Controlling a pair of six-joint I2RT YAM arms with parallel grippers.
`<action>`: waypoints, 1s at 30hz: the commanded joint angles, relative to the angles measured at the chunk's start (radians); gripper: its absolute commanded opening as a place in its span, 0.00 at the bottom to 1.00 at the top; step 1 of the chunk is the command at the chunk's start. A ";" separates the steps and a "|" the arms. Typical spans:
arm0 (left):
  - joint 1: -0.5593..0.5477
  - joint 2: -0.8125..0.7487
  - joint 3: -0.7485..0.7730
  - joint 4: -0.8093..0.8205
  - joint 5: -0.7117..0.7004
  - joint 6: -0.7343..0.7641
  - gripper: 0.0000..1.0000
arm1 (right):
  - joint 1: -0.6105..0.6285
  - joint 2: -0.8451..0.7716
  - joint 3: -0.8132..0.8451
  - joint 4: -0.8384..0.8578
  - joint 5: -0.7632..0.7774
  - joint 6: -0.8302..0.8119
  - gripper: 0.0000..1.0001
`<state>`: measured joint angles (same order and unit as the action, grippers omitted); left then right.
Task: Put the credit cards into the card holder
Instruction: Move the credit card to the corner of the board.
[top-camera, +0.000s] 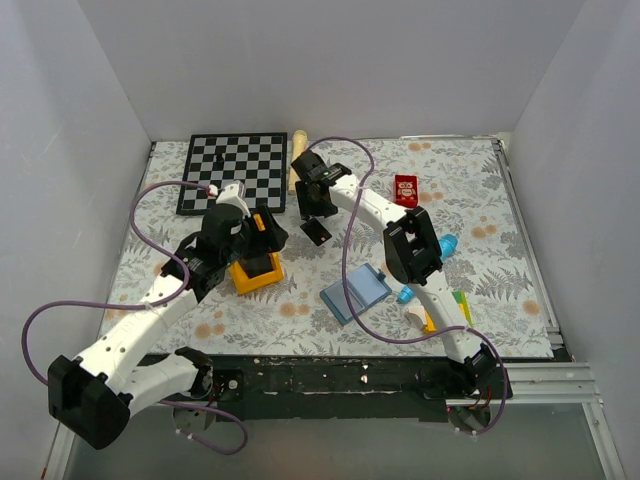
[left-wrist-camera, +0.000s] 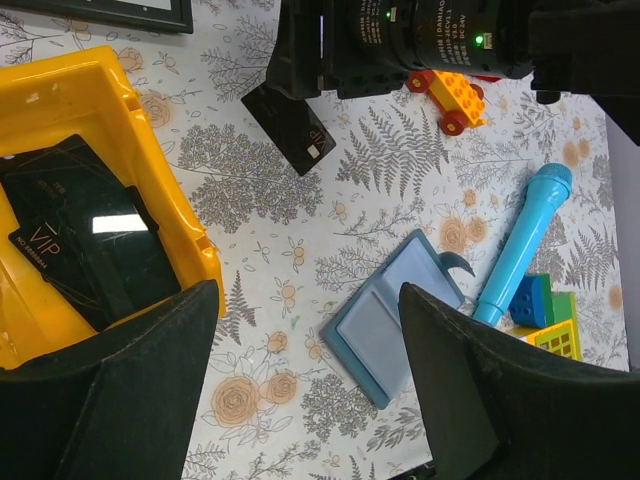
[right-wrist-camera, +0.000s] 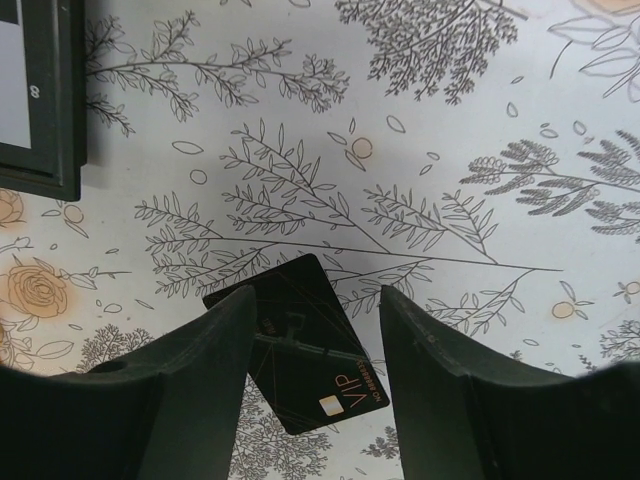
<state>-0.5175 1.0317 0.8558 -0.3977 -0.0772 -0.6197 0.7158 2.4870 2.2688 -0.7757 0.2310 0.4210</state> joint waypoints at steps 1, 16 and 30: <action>0.011 -0.039 -0.020 -0.006 0.017 0.018 0.73 | 0.008 0.009 0.025 -0.031 0.008 0.019 0.58; 0.024 -0.055 -0.044 -0.001 0.027 0.026 0.73 | 0.043 -0.100 -0.225 -0.045 -0.041 0.021 0.42; 0.028 -0.070 -0.060 -0.007 0.039 0.023 0.73 | 0.120 -0.183 -0.420 0.019 -0.062 -0.019 0.42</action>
<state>-0.4973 0.9943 0.8047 -0.3962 -0.0479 -0.6086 0.8032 2.2948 1.8942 -0.7223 0.1848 0.4095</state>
